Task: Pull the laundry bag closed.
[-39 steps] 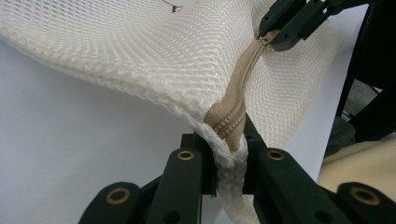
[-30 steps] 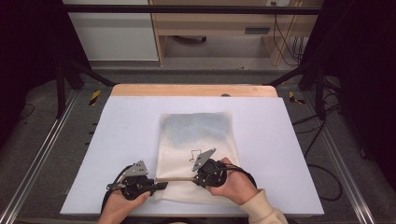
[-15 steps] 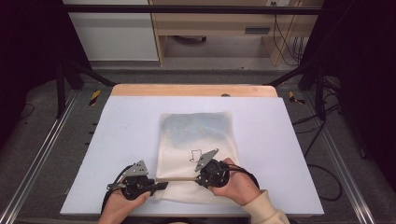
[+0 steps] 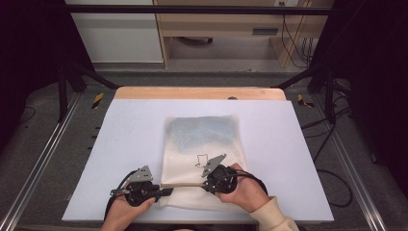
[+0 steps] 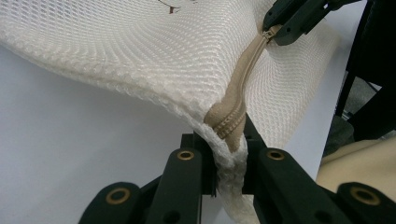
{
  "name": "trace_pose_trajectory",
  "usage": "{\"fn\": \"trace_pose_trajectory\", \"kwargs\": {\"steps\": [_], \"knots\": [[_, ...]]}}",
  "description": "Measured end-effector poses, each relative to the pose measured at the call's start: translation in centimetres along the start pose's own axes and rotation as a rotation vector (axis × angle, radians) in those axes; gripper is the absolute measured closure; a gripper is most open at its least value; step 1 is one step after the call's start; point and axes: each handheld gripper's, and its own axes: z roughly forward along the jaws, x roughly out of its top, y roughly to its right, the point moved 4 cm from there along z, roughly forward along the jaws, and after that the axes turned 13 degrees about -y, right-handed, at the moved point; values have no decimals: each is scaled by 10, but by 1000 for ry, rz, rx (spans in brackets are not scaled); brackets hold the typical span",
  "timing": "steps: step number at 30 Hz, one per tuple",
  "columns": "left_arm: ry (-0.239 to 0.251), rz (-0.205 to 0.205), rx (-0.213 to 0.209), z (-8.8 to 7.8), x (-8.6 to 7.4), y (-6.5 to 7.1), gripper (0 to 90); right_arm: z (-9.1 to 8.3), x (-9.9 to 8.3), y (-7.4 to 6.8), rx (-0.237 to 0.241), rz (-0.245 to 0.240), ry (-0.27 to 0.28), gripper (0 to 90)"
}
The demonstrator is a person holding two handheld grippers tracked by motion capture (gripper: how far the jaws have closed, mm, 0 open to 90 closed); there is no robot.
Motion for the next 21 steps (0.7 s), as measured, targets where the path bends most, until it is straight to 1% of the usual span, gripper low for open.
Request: {"fn": "trace_pose_trajectory", "kwargs": {"steps": [3,10,13,15,20,21], "knots": [[0,0,0,0,0,0,828,0,-1,0,-2,1,-6,822],[1,4,5,-1,0,1,828,-2,-3,-1,-1,4,2,821],[1,3,1,-1,0,0,827,-2,-4,-1,-1,9,6,822],[0,5,0,-1,0,1,827,-1,-4,-1,0,3,7,822],[0,3,2,-1,0,1,828,-1,-6,0,-1,7,3,822],[0,3,2,-1,0,0,828,-1,-7,0,-2,16,1,822]]}}
